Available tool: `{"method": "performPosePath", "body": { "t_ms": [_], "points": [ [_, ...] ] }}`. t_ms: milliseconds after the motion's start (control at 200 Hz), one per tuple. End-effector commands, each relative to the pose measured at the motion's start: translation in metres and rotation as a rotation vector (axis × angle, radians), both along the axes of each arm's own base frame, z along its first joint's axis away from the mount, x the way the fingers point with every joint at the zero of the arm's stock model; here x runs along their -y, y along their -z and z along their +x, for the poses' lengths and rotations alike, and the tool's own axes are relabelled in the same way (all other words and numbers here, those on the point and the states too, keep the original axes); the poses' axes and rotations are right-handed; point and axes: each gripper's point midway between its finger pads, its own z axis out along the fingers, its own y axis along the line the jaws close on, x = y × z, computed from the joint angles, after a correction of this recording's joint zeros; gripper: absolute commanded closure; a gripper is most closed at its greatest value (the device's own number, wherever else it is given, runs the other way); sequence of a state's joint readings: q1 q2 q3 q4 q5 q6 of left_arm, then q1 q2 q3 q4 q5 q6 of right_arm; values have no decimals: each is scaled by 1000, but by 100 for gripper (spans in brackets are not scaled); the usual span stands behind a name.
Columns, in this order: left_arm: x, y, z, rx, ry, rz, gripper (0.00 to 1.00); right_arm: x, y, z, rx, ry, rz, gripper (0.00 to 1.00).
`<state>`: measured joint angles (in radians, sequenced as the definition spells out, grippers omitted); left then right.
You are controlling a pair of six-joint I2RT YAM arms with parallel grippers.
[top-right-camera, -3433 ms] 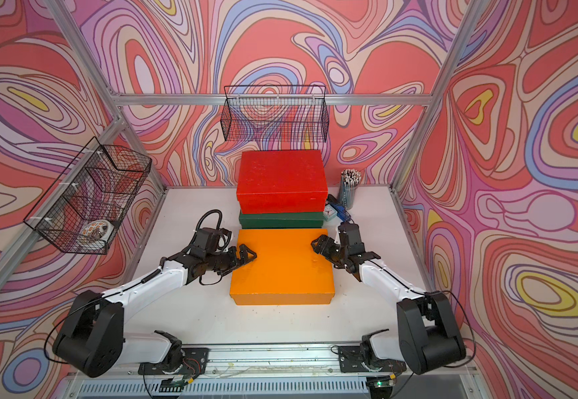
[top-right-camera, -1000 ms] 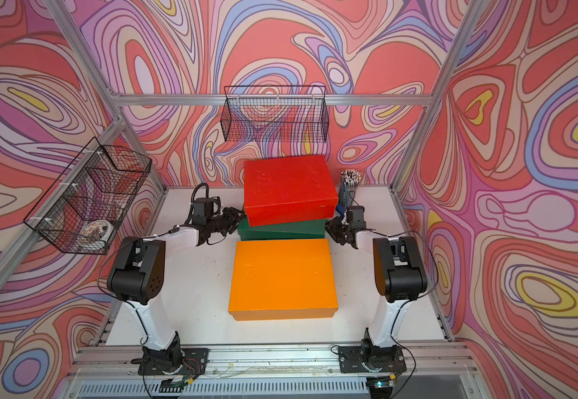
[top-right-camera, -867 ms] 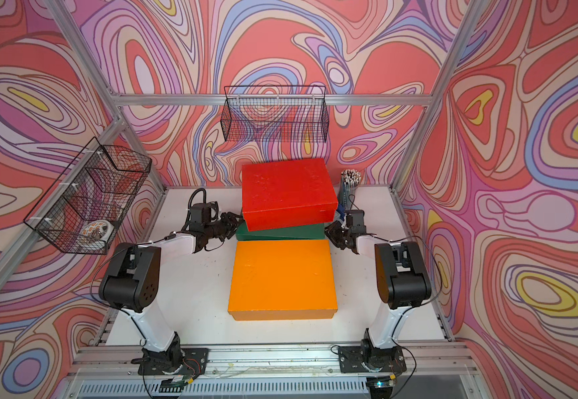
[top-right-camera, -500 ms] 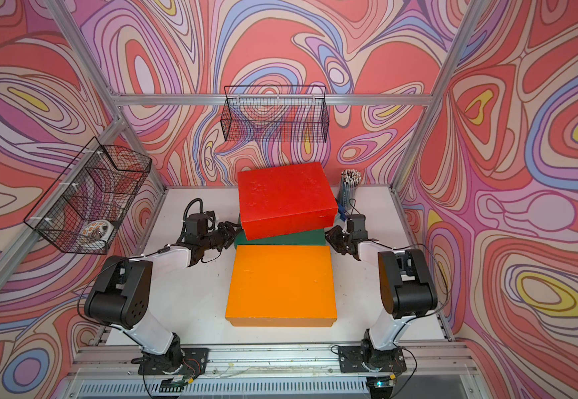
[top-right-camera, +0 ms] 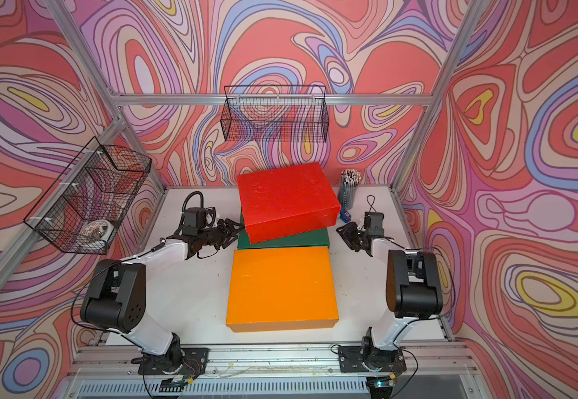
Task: Stack the shoeboxes
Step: Move the shoeboxes to the center of the board, then move the shoebox to the shoebox.
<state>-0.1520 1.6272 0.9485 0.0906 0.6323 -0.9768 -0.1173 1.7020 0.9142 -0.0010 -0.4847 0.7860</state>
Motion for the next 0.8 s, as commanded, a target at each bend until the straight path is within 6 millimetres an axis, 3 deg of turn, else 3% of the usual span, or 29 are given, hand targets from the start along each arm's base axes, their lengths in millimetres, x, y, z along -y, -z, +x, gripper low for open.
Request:
{"method": "performPosePath", "body": {
  "t_ms": [0,135,396,431,576,796],
  "points": [
    [-7,-15,5,10,6,3,41,5,-13,7,23,-20,-19,53],
    [-13,-38,10,46,-6,22,40,16,-26,18,38,9,-36,53],
    [-7,-74,20,108,22,-3,37,19,-88,65,167,-6,-26,50],
    [-4,-76,23,110,31,-13,37,18,-81,72,158,-12,-15,49],
    [5,-83,33,116,58,-28,37,-2,-95,86,194,-78,27,49],
    [25,-87,36,124,104,-18,37,-44,-97,77,203,-164,15,49]
  ]
}}
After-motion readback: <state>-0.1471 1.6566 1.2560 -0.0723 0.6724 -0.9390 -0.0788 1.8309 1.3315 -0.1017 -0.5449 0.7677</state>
